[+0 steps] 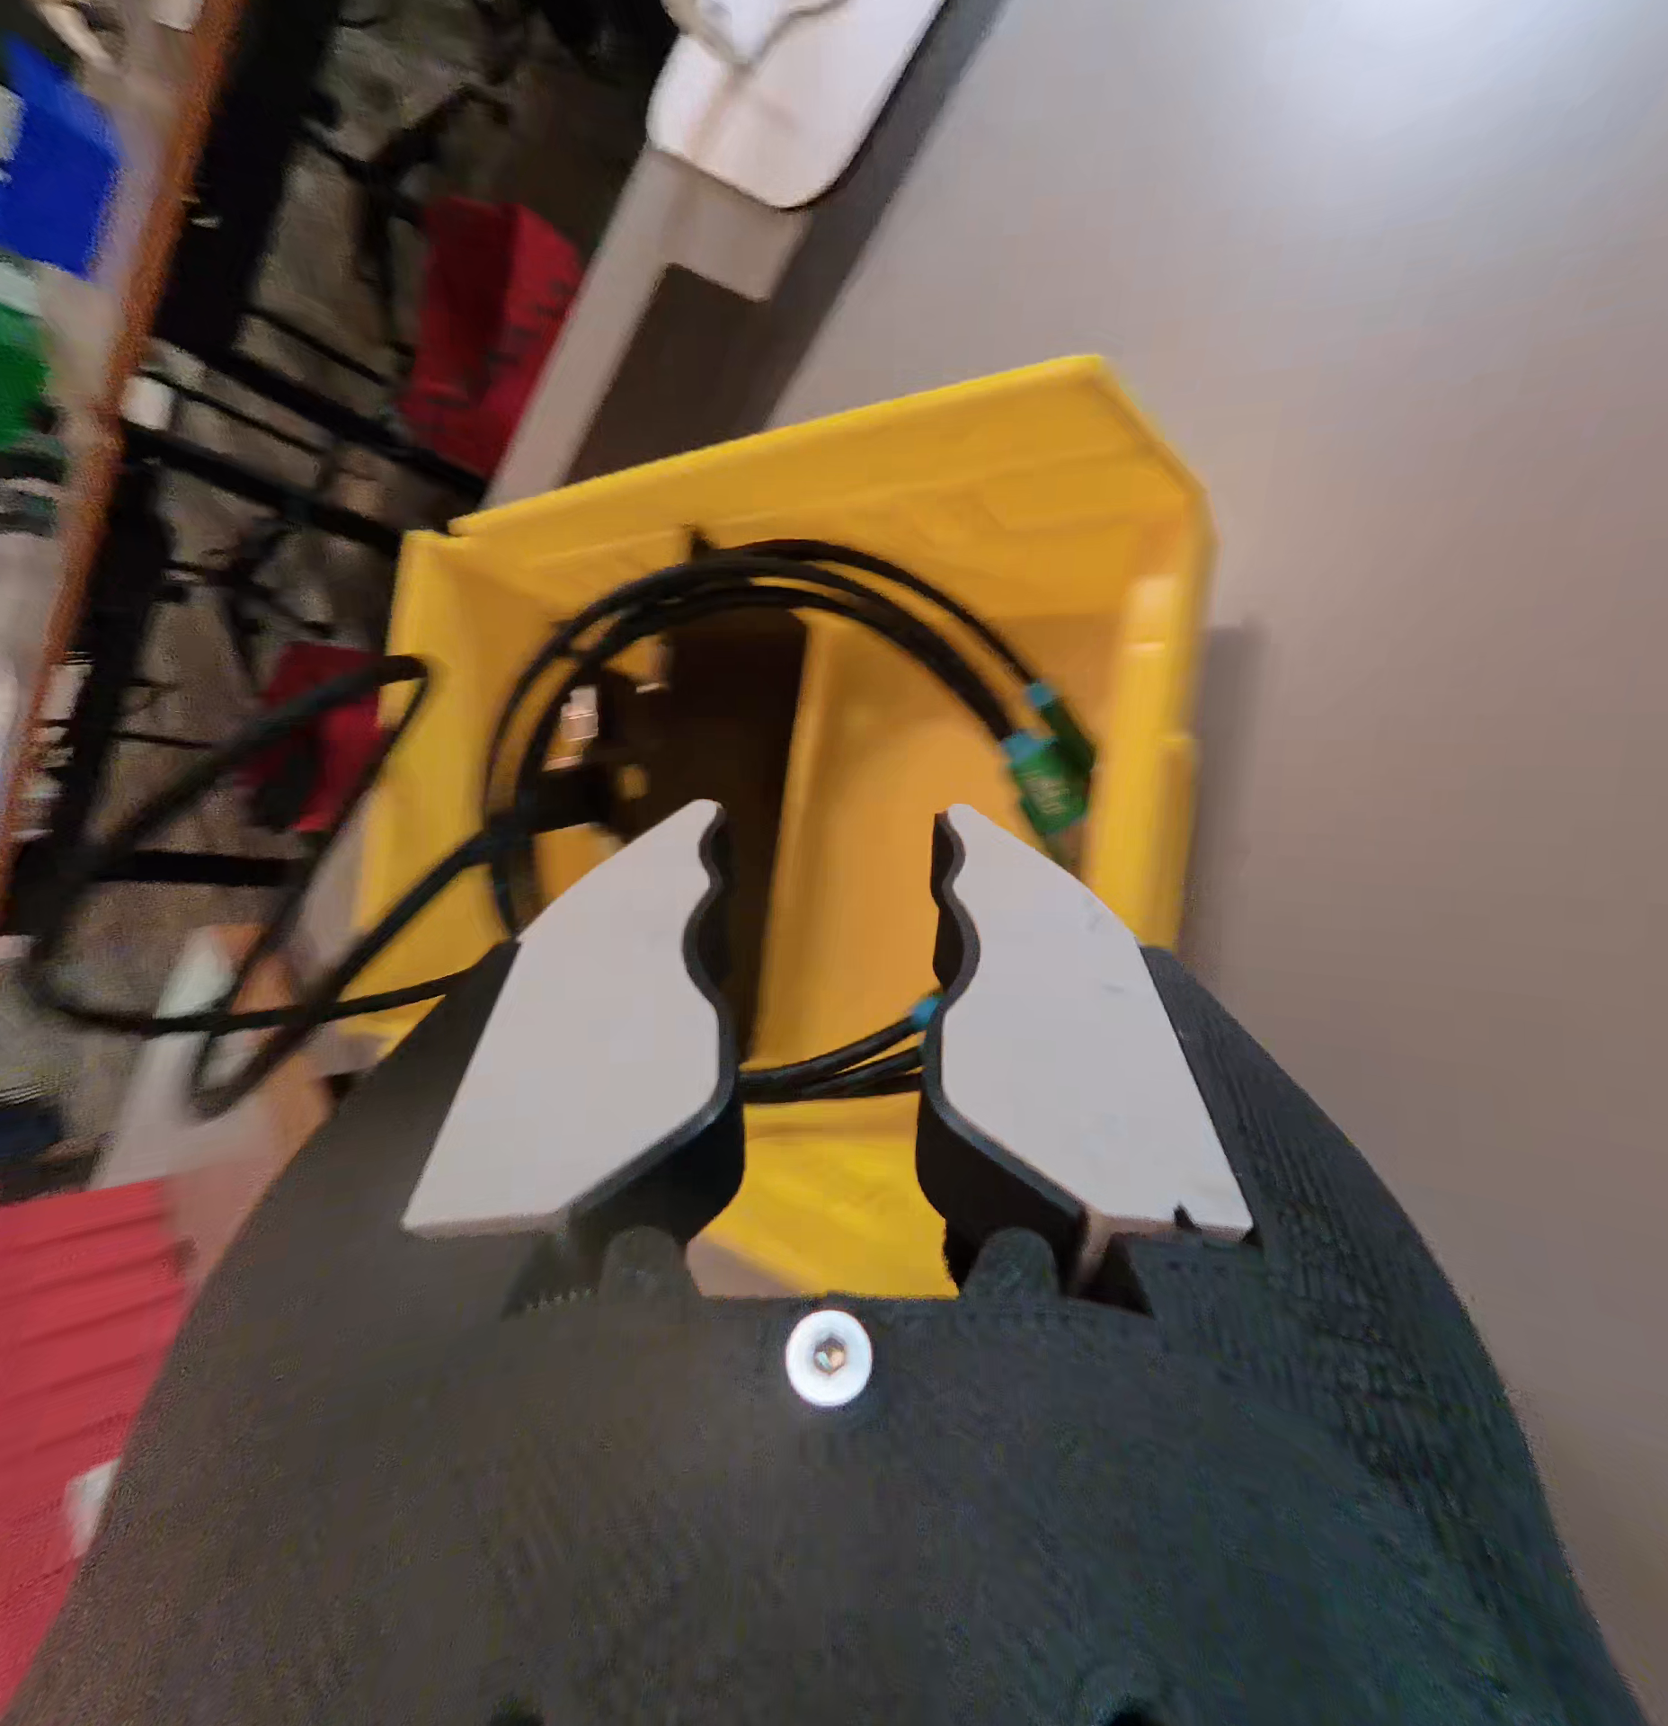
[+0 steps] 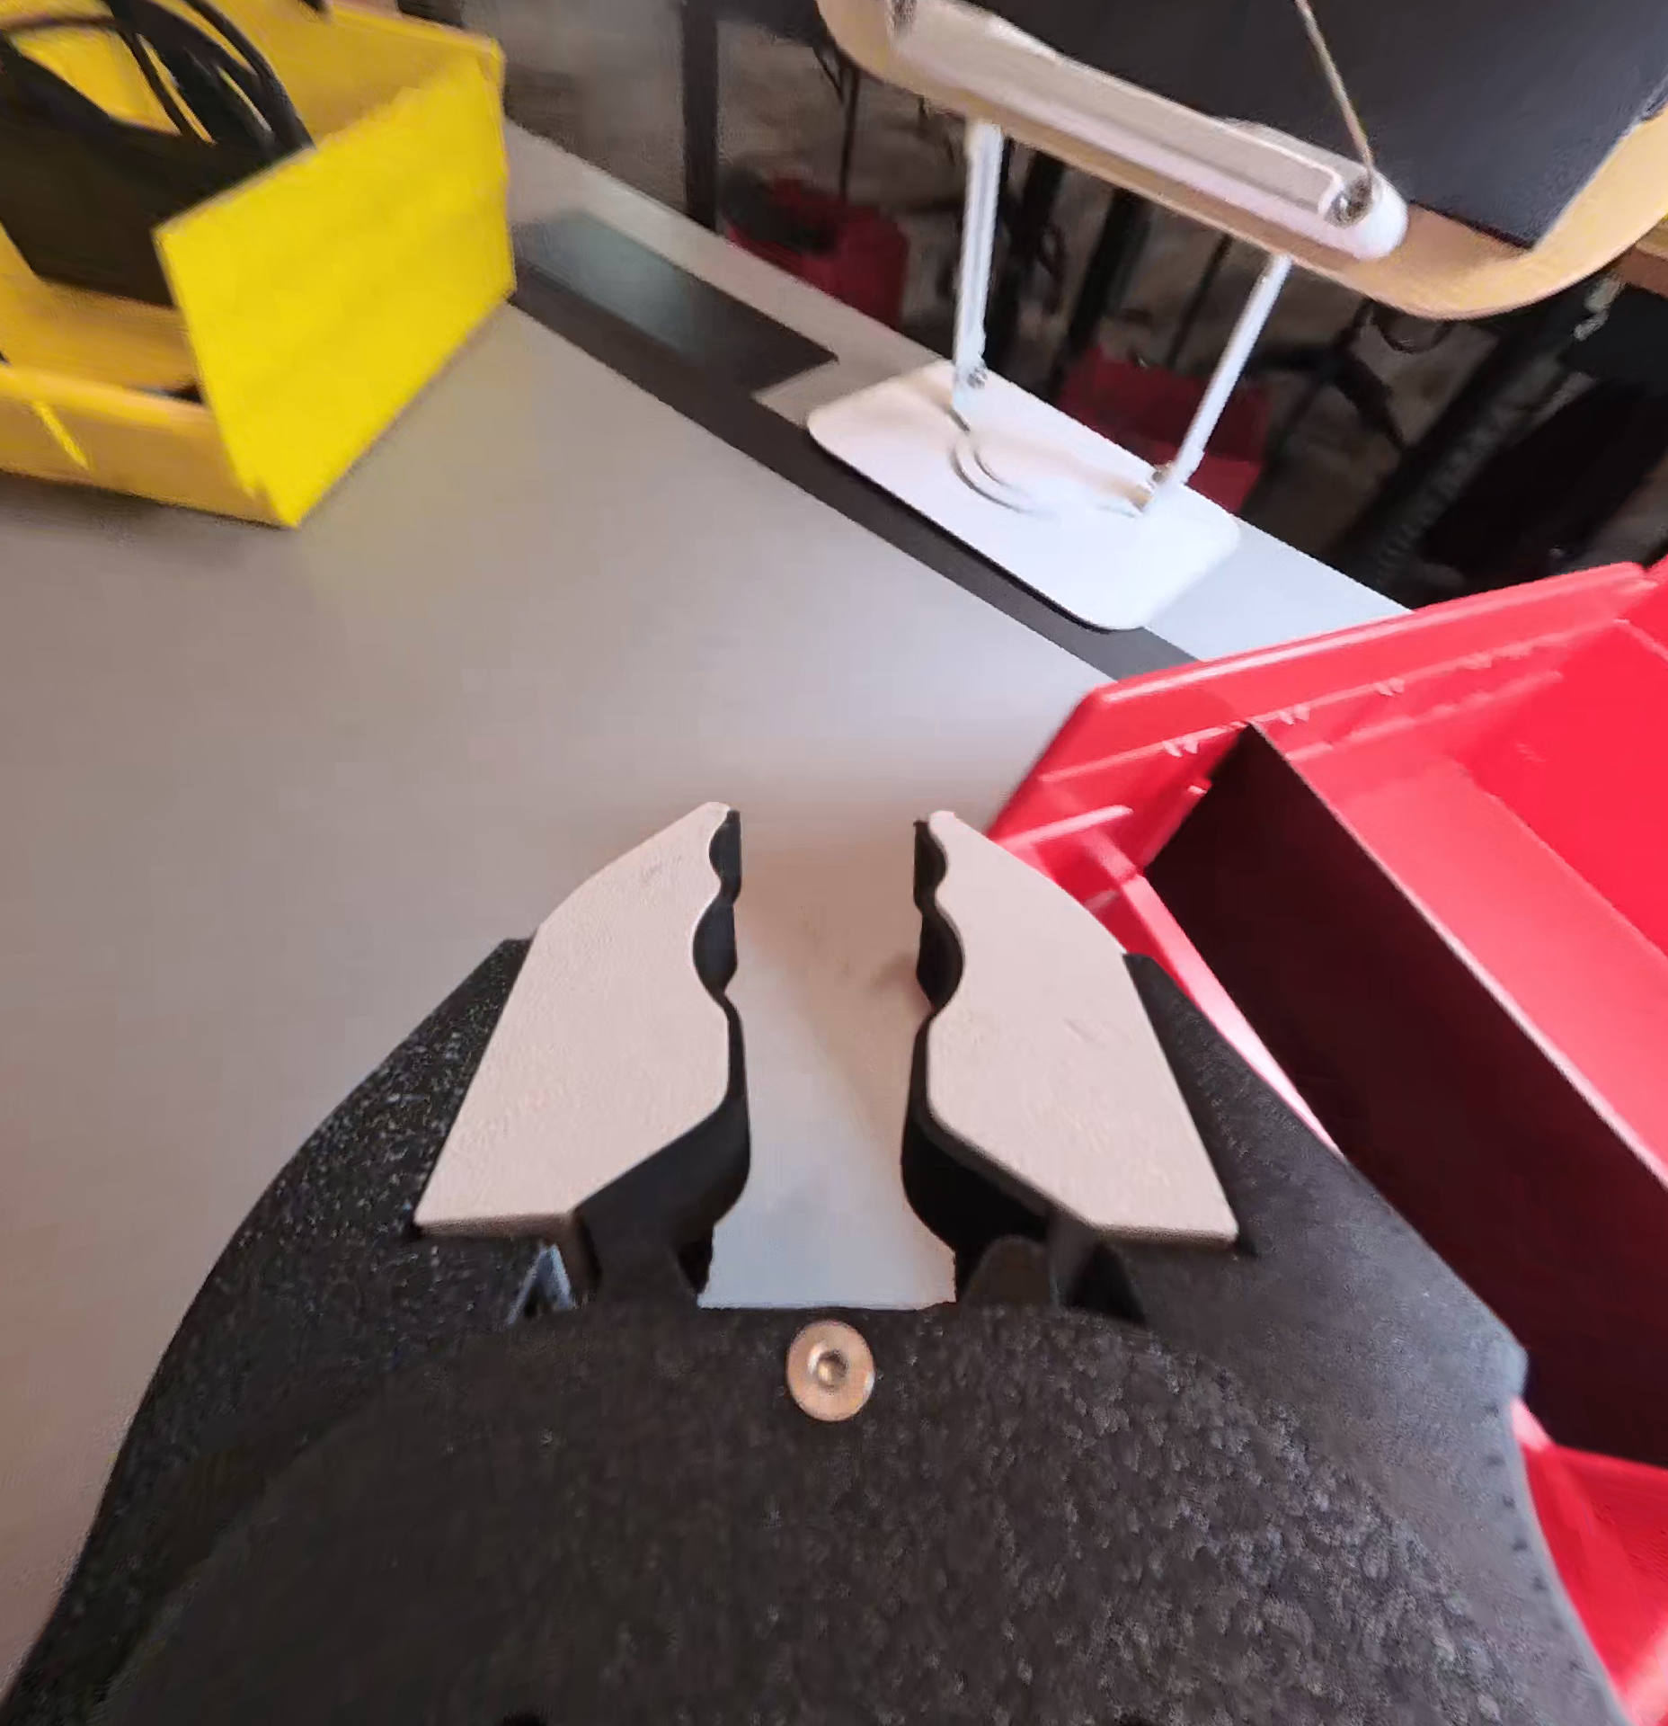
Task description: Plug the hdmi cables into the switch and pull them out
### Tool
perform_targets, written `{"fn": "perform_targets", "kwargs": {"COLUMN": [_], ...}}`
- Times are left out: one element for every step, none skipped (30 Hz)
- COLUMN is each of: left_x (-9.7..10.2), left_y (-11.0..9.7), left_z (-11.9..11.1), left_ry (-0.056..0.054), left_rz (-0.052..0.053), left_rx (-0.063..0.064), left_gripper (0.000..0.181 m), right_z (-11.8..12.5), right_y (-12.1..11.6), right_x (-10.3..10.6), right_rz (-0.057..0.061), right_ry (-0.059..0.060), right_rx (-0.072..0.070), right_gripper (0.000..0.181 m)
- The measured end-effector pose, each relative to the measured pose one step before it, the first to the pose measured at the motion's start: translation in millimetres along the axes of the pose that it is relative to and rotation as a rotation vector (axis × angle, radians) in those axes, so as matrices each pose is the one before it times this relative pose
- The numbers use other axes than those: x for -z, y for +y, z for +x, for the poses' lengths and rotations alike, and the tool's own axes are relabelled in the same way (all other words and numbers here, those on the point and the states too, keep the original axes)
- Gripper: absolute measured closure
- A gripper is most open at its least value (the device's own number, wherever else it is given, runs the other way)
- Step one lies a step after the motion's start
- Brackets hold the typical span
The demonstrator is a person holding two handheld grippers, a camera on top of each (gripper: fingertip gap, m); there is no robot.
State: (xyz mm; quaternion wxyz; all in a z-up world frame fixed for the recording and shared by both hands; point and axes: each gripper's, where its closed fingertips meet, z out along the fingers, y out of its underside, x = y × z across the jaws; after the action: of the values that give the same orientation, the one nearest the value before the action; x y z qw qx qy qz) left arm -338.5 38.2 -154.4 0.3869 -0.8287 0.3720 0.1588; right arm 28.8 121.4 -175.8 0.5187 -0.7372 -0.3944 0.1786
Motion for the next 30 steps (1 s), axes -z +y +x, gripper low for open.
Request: {"fn": "perform_targets", "kwargs": {"left_x": [7.74, 5.81, 2.89, -0.25, -2.65, -3.96, -4.69, -5.52, -6.63, -7.69, -8.69, -9.45, -9.64, -8.96, -7.47, -5.27, -2.76, -0.48, 0.94, 1.09, 1.42, 2.05, 2.77, 4.01, 5.31, 6.43, 7.15, 7.72, 8.35, 9.13], "left_y": [1.88, 4.39, 7.32, 8.39, 7.94, 6.91, 5.65, 5.24, 4.84, 3.15, 2.02, 2.33, 1.76, -0.47, -2.71, -3.44, -3.61, -4.71, -5.47, -4.04, -1.66, -0.09, 1.36, 2.33, 2.5, 2.73, 2.53, 2.17, 1.2, -0.16], "left_z": [-19.91, -21.51, -21.86, -18.07, -13.52, -11.56, -10.64, -10.61, -8.89, -5.2, -2.23, -0.62, 0.78, 2.63, 3.57, 0.67, -1.19, 0.08, 1.46, -0.22, -2.48, -2.52, -4.56, -7.45, -9.66, -11.67, -13.35, -13.95, -14.48, -14.25], "left_ry": [-0.0482, -0.0568, -0.0583, -0.037, -0.0118, -0.0075, -0.0137, -0.0238, -0.0198, -0.0014, 0.0113, 0.0147, 0.0185, 0.0279, 0.0311, 0.0075, -0.0069, 0.006, 0.0194, 0.0077, -0.0056, 0.0014, -0.0061, -0.0225, -0.0286, -0.0322, -0.0336, -0.0362, -0.0369, -0.033], "left_rz": [-0.018, -0.0317, -0.0445, -0.0478, -0.0442, -0.0427, -0.0396, -0.0421, -0.0443, -0.0359, -0.0331, -0.0409, -0.04, -0.0256, -0.0102, -0.0017, 0.0054, 0.0183, 0.0298, 0.0245, 0.0132, 0.0092, 0.0065, 0.0073, 0.0124, 0.0142, 0.0147, 0.0133, 0.0146, 0.0169], "left_rx": [-0.0268, -0.0395, -0.0489, -0.0477, -0.0363, -0.0353, -0.0508, -0.0655, -0.0696, -0.0589, -0.0463, -0.0477, -0.0456, -0.0351, -0.0262, -0.0348, -0.0373, -0.0193, -0.0028, -0.001, 0.0032, 0.0171, 0.0228, 0.0234, 0.0256, 0.0334, 0.0399, 0.034, 0.0275, 0.0301], "left_gripper": [0.138, 0.139, 0.138, 0.137, 0.133, 0.129, 0.127, 0.124, 0.121, 0.118, 0.114, 0.109, 0.104, 0.099, 0.098, 0.103, 0.116, 0.138, 0.157, 0.16, 0.163, 0.167, 0.17, 0.17, 0.17, 0.17, 0.17, 0.171, 0.171, 0.171], "right_z": [-5.32, -4.24, -3.6, -2.94, -3.29, -3.56, -2.56, -2.19, -1.88, -0.89, -1.4, -1.8, -1.38, -1.74, -1.56, -0.45, 0.16, 0.42, 0.64, 0.66, 1.06, 1.03, 0.96, 1.02, 0.91, 0.66, 0.45, 0.46, 0.29, -0.07], "right_y": [0.77, 2.78, 2.25, 0.7, 0.13, -0.08, -0.69, -0.35, 0.91, 1.37, 2.01, 2.04, 2.35, 2.74, 2.54, 2.15, 2.02, 1.85, 1.11, 0.47, 0.4, 0.35, -0.08, -0.45, -0.88, -1.22, -1.21, -1.08, -1.12, -1.08], "right_x": [-3.39, -3.24, -2.17, -1.14, -0.55, -0.64, -0.69, -0.69, -0.95, -1.16, -1.15, -1.17, -0.98, -0.84, -0.64, -0.24, -0.03, 0.07, 0.23, 0.13, -0.13, -0.3, -0.27, -0.12, 0.23, 0.28, 0.33, 0.3, 0.42, 0.58], "right_rz": [0.0203, 0.0039, 0.0021, 0.0067, 0.0058, 0.0038, 0.0086, 0.0076, -0.0005, -0.0027, -0.0049, -0.0042, -0.0045, -0.0078, -0.0076, -0.0051, -0.0073, -0.0068, -0.001, 0.0035, 0.0026, 0.0013, 0.0027, 0.0041, 0.0055, 0.007, 0.0063, 0.0046, 0.0049, 0.0044], "right_ry": [-0.0131, -0.0057, -0.0025, 0.0005, -0.0056, -0.0129, -0.0088, -0.0089, -0.0089, -0.0037, -0.0069, -0.0092, -0.0051, -0.0067, -0.0059, 0.0005, 0.0016, -0.0001, -0.0014, -0.0035, -0.004, -0.0049, -0.0047, -0.003, -0.0015, -0.0009, -0.0003, 0.0002, 0.0009, 0.0004], "right_rx": [-0.0008, 0.0175, 0.0282, 0.0286, 0.0214, 0.011, 0.0036, 0.0024, 0.0012, 0.0003, 0.0002, -0.0017, -0.002, 0.0016, 0.0054, 0.0073, 0.007, 0.0043, -0.0006, -0.0068, -0.0123, -0.0135, -0.0126, -0.0118, -0.0097, -0.0071, -0.006, -0.0052, -0.0035, -0.0021], "right_gripper": [0.147, 0.146, 0.146, 0.147, 0.147, 0.147, 0.147, 0.147, 0.147, 0.147, 0.147, 0.147, 0.147, 0.147, 0.147, 0.147, 0.147, 0.147, 0.147, 0.148, 0.148, 0.149, 0.149, 0.149, 0.149, 0.15, 0.15, 0.151, 0.151, 0.151]}}
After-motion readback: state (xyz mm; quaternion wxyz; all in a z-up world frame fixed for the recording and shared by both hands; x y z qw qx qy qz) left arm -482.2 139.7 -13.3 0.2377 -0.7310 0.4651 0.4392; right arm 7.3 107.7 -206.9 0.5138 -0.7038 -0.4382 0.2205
